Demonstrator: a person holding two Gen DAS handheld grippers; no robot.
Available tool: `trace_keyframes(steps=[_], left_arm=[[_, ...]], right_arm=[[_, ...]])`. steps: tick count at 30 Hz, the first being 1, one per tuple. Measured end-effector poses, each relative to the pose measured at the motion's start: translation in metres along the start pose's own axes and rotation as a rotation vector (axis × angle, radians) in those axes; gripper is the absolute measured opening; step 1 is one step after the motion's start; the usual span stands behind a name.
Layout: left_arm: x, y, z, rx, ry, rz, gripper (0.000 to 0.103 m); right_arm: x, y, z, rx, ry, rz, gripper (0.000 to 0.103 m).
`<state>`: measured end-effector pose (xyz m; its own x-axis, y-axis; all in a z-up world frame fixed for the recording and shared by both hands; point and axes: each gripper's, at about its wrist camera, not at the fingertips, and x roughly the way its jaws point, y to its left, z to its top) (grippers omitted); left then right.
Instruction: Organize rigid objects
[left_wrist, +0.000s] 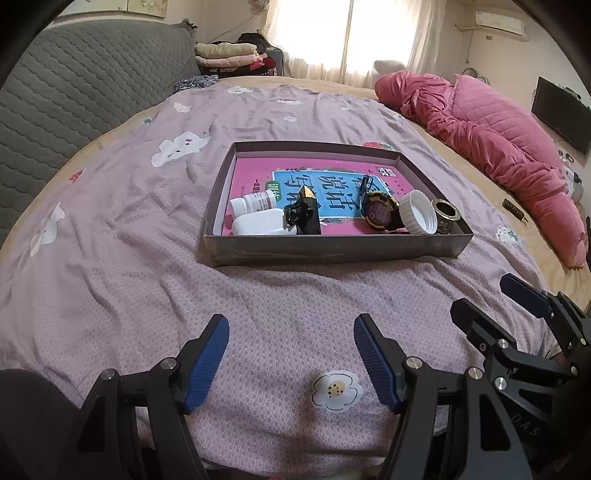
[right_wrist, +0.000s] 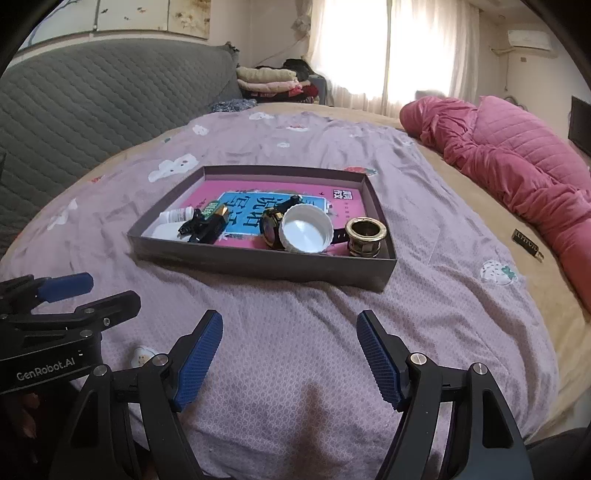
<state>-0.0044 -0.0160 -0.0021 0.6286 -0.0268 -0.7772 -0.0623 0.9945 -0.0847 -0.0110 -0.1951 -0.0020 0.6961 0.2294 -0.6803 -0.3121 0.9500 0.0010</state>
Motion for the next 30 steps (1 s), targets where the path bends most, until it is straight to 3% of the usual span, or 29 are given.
trace_keyframes(steps=[30], left_arm=[[0.0048,0.0006,-0.0008,0.002,0.019,0.009,0.070]], right_arm=[[0.0009,-0.0015,-0.0019,0.008,0.004,0.009,0.076]])
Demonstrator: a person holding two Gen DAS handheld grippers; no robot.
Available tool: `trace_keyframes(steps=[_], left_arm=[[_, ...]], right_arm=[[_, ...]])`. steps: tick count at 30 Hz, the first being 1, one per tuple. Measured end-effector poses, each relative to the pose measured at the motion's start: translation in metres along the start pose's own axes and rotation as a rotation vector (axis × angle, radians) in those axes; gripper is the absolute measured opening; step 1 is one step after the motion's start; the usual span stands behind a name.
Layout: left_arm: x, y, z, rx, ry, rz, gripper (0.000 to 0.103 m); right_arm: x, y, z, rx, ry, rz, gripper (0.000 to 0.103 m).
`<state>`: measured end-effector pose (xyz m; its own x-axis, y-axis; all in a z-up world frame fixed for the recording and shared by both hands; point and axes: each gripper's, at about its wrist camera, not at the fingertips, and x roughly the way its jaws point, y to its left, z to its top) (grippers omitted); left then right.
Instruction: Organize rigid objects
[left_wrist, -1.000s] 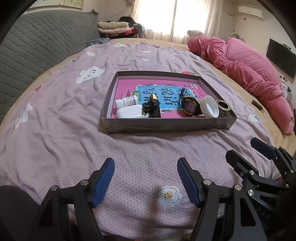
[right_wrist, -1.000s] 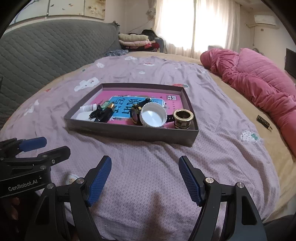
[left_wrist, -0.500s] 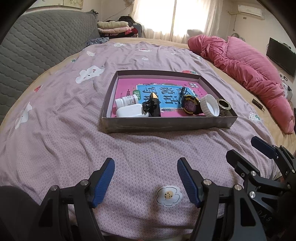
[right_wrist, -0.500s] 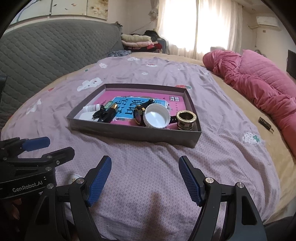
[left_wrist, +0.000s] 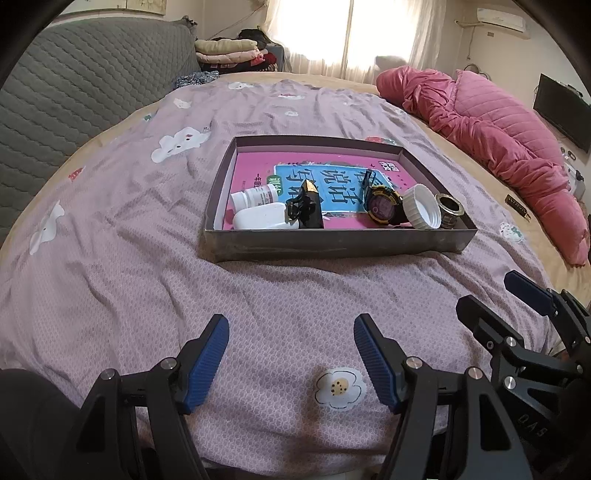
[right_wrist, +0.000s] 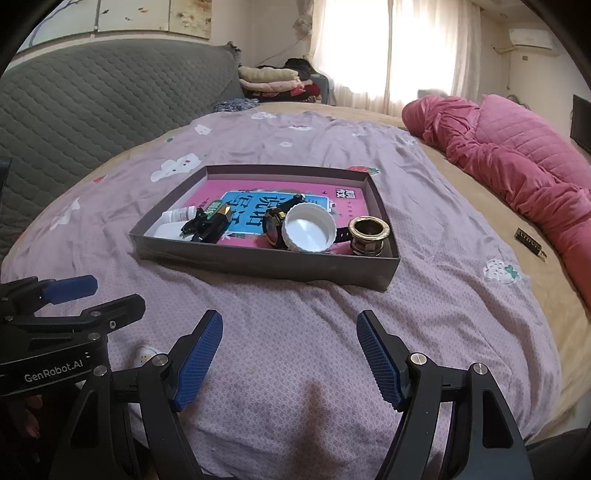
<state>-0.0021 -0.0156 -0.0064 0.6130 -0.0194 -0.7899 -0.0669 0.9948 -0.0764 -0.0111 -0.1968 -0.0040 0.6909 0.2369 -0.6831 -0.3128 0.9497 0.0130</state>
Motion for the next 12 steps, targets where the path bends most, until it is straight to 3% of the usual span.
trace_keyframes(steps=[12], left_arm=[[0.0073,0.0004,-0.0014,0.004,0.025,-0.005,0.070]], right_arm=[[0.0021,-0.0071,-0.0001,0.034,0.012,0.000,0.076]])
